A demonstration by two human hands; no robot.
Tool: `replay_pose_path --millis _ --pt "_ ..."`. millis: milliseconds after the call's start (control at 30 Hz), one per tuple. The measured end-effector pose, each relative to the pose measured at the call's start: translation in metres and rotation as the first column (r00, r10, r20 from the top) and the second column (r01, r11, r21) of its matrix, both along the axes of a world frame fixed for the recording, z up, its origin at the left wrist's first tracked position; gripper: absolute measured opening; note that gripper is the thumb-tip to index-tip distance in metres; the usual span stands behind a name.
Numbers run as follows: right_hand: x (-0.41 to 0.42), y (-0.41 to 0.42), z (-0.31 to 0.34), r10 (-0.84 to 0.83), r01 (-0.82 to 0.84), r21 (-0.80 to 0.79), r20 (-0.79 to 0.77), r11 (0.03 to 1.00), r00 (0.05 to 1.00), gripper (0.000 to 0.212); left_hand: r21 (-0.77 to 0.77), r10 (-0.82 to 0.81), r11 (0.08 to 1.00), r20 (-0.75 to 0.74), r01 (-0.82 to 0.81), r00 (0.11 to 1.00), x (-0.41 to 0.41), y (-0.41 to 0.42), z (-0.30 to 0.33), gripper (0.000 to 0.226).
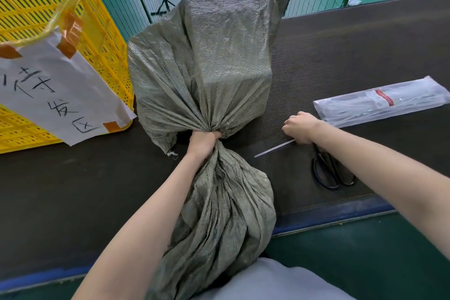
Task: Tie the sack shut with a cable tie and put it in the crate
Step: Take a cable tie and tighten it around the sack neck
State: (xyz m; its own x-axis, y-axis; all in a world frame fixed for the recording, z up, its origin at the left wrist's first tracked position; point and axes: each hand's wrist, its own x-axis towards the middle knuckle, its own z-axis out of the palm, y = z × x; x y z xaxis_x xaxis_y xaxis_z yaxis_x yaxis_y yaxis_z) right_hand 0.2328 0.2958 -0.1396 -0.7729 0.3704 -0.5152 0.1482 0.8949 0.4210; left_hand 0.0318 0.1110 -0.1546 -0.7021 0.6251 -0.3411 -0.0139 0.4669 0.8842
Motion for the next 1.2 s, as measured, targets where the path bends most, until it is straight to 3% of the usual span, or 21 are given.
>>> replay_pose_path --millis 233,367,433,533,600,833,967,1100,1200 --pt "0.014 -0.008 -0.009 0.124 -0.122 0.046 -0.049 0.991 0.991 0.023 -0.028 0.001 1.0 -0.018 -0.002 1.0 -0.002 0.002 -0.002 0.064" --pt "0.017 -0.009 -0.011 0.069 -0.069 0.007 -0.081 0.998 0.994 0.021 -0.049 -0.007 0.999 -0.026 0.006 1.0 -0.006 0.003 -0.013 0.068" --pt "0.018 -0.009 -0.011 0.011 -0.018 -0.035 -0.194 0.999 0.981 0.018 -0.043 -0.01 0.999 -0.025 0.009 1.0 -0.006 0.003 -0.012 0.064" --pt "0.016 -0.015 -0.016 -0.185 0.068 -0.275 -0.427 0.959 0.885 0.013 -0.026 0.001 1.0 -0.008 -0.001 1.0 -0.002 0.002 -0.003 0.062" --pt "0.011 -0.029 -0.014 -0.336 0.091 -0.453 -0.496 0.887 0.801 0.007 0.003 0.006 1.0 0.005 -0.006 1.0 0.001 0.001 0.002 0.062" --pt "-0.03 -0.084 -0.007 -0.446 0.012 -0.675 -0.474 0.738 0.759 0.012 0.056 0.014 0.998 0.046 -0.017 0.999 0.002 -0.004 0.004 0.064" --pt "-0.057 -0.103 -0.007 -0.607 0.026 -0.743 -0.525 0.668 0.596 0.019 0.031 0.039 0.999 0.042 -0.04 0.998 0.002 -0.002 -0.003 0.061" --pt "-0.08 -0.12 -0.01 -0.816 0.099 -0.85 -0.456 0.518 0.355 0.017 -0.062 0.025 0.998 -0.021 -0.026 0.999 0.014 -0.008 0.026 0.05" --pt "-0.087 -0.129 -0.009 -0.868 0.091 -0.881 -0.431 0.463 0.245 0.016 -0.146 0.026 0.989 -0.063 -0.035 0.998 0.014 -0.011 0.03 0.039"
